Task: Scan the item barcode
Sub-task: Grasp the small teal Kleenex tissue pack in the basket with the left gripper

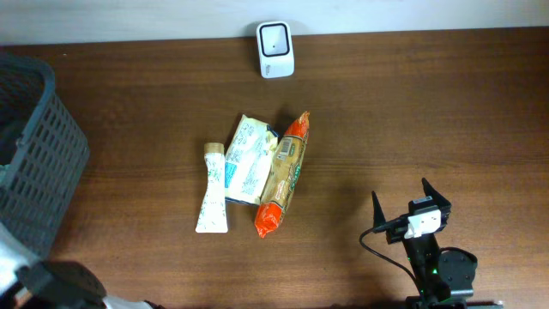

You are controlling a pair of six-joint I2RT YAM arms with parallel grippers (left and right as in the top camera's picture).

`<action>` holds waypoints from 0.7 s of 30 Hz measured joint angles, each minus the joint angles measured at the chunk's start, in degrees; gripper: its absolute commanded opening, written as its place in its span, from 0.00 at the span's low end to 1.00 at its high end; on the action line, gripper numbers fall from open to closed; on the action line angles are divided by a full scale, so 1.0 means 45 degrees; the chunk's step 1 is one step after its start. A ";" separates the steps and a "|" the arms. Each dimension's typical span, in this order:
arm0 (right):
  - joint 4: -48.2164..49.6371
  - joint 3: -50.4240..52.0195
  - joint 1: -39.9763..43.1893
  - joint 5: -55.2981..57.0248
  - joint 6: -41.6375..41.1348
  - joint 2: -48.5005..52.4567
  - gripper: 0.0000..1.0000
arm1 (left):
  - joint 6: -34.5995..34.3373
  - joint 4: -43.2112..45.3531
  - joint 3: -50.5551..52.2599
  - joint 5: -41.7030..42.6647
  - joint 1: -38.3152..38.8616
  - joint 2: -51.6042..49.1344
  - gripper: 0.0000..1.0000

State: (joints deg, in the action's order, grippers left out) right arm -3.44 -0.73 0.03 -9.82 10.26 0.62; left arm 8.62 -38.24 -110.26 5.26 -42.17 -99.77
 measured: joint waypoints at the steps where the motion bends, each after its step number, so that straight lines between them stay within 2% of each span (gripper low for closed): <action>1: 0.0000 0.0000 0.0000 -0.0005 -0.0005 -0.0010 0.99 | -0.0291 -0.1428 0.0005 0.0724 0.0112 0.0826 0.00; 3: 0.0005 0.0000 0.0000 0.0000 0.0005 -0.0010 0.99 | -0.0767 -0.2807 -0.0039 0.1948 0.0729 0.1690 0.00; 6: 0.0000 0.0000 0.0000 0.0000 -0.0005 0.0000 0.99 | -0.1064 -0.4711 -0.0019 0.3327 0.3517 0.2025 0.00; 8: 0.0000 0.0000 0.0000 -0.0005 0.0000 0.0000 0.99 | -0.1020 -0.6076 0.0573 0.2618 0.6173 0.1865 0.00; 9: 0.0000 0.0000 0.0000 0.0000 0.0000 0.0000 0.99 | -0.1015 -0.6450 0.1603 0.1715 0.7359 0.1758 0.00; 12: 0.0000 0.0000 0.0000 -0.0005 -0.0005 0.0000 0.99 | -0.1015 -0.5639 0.4935 0.0656 0.8378 0.1588 0.00; 16: 0.0000 0.0000 0.0000 -0.0005 -0.0005 -0.0010 0.99 | -0.1069 -0.2531 0.9170 0.0986 0.8466 0.1428 0.00; 21: 0.0000 0.0000 0.0000 0.0000 -0.0005 -0.0010 0.98 | -0.1894 -0.0534 1.1565 0.2011 0.8500 0.1423 0.00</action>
State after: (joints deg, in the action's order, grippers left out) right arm -3.44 -0.73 0.03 -9.82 10.24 0.58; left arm 0.10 -40.64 -58.22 14.31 -3.92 -93.36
